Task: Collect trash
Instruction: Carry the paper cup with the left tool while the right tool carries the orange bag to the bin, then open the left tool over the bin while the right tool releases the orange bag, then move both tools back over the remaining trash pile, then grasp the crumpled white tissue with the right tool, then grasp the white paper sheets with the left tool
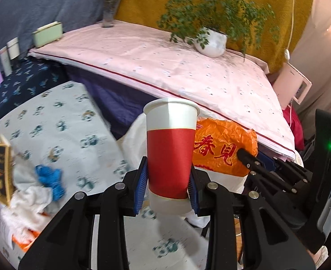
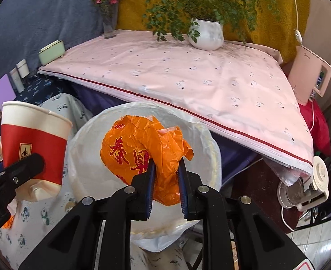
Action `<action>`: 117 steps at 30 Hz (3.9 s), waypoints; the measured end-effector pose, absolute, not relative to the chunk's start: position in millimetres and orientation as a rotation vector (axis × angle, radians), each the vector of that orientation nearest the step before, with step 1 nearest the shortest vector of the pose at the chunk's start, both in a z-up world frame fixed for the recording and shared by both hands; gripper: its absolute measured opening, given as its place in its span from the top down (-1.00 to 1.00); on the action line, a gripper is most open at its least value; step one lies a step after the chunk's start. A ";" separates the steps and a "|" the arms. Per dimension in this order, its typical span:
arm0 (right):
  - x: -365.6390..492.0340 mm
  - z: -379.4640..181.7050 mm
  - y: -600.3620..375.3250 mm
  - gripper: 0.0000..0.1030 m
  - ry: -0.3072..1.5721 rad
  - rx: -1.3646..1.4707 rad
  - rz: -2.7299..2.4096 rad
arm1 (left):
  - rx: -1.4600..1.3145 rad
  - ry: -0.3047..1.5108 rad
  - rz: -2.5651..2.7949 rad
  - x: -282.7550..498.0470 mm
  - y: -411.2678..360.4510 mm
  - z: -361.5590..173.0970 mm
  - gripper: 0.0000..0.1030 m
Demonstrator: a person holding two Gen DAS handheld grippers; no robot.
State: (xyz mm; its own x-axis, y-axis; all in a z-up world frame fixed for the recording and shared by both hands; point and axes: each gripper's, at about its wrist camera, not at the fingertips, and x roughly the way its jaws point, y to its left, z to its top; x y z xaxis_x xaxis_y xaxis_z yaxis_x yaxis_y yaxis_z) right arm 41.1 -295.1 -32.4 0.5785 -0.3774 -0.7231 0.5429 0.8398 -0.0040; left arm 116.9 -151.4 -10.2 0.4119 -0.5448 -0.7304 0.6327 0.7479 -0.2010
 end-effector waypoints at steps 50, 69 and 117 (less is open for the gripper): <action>65.1 -9.3 -111.3 -0.64 0.761 0.102 -0.236 | 0.077 0.835 -0.173 114.2 93.6 -22.7 -0.74; 107.5 -34.3 -32.1 -0.64 0.837 0.070 -0.089 | 0.084 0.917 -0.131 139.5 159.3 -65.7 -0.30; 85.5 26.5 -114.0 0.91 0.673 0.190 -0.127 | 0.013 0.725 -0.267 112.3 100.7 54.9 0.89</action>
State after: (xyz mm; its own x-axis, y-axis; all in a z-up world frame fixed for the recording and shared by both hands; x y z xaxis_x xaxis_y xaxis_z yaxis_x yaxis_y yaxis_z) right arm 85.5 -114.0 26.5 0.7751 -0.0556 -0.6294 0.1784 0.9748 0.1336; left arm 112.3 100.7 54.9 0.7165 -0.2364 -0.6564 0.2453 0.9661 -0.0801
